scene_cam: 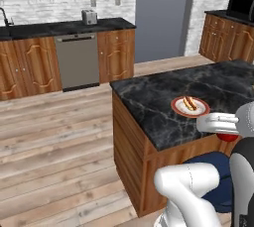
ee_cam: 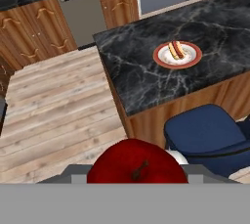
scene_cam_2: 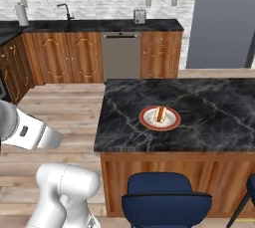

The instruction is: Pick up the apple and kiwi from the fridge and place one fruit on each plate on the dining counter.

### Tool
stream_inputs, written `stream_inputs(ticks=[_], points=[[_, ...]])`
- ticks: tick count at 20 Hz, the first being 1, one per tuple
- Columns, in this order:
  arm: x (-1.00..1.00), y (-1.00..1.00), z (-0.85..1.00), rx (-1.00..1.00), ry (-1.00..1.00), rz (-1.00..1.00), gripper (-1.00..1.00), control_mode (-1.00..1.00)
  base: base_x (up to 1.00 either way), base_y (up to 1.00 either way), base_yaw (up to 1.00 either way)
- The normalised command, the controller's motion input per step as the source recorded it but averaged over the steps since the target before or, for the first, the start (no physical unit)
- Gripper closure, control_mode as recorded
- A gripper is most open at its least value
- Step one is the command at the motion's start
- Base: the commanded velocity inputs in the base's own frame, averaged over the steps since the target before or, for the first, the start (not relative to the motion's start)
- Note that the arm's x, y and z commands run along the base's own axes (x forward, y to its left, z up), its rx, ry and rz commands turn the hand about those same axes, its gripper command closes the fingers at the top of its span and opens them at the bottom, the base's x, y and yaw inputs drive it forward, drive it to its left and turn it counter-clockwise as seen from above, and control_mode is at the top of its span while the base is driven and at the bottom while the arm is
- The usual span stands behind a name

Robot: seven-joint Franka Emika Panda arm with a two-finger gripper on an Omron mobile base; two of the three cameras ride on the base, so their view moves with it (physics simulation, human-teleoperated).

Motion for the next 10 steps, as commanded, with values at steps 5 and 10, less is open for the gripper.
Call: stream_inputs(ticks=[5,10], points=[[0.00,0.00,0.00,0.00,0.00,0.00,1.00,1.00,-1.00,-0.47,0.06],[0.00,0.00,0.00,0.00,0.00,0.00,1.00,1.00,-1.00,-0.54,0.00]])
